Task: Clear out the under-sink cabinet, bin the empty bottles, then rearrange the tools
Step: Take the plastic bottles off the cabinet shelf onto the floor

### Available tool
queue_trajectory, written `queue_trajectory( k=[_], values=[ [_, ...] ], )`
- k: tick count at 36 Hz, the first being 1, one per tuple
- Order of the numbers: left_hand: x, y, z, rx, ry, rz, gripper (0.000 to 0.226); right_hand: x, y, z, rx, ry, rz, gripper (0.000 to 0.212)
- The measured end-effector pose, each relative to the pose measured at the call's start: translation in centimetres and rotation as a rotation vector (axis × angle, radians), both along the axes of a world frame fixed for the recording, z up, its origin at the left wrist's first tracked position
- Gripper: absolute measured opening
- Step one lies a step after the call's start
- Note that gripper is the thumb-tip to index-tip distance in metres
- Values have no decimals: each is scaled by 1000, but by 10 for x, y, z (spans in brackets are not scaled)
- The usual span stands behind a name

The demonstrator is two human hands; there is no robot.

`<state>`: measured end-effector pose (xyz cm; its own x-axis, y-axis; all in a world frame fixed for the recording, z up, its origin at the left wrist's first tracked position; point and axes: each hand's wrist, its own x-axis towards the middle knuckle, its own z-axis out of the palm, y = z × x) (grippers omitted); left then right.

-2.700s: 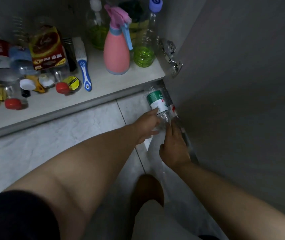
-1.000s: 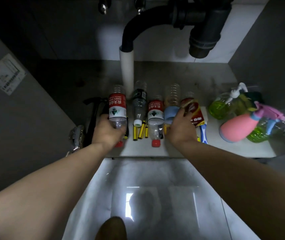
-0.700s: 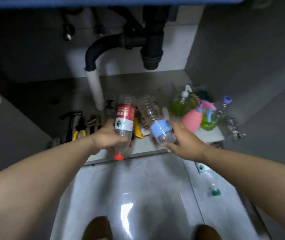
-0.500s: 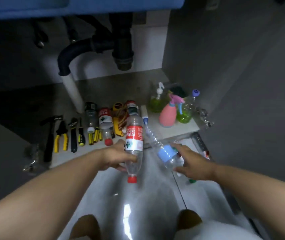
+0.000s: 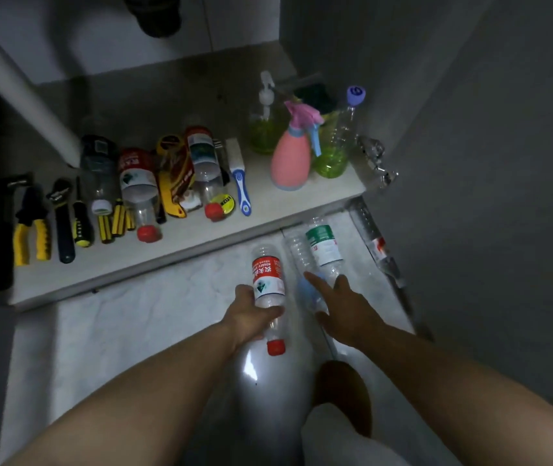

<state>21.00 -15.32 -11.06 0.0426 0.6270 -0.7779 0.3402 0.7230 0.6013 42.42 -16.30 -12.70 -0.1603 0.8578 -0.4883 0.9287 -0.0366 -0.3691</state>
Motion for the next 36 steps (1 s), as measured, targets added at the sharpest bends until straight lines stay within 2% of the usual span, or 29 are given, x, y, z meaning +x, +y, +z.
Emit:
queue_trajectory(
  k=[9,15,24,29,36],
  values=[
    [33,26,-30,195,2,-5,61,9,20,-19,61,-228,-118,81],
    [50,31,-30,236,-73,-133,75,29,18,-15,158,-338,-164,85],
    [74,32,-32,147,-192,-190,83,45,5,-21,143,-227,-67,87],
    [79,37,-36,179,-130,-232,84,45,7,-22,115,-225,-74,88],
    [76,38,-43,259,-68,-285,74,44,8,-20,119,-260,-29,87]
  ],
)
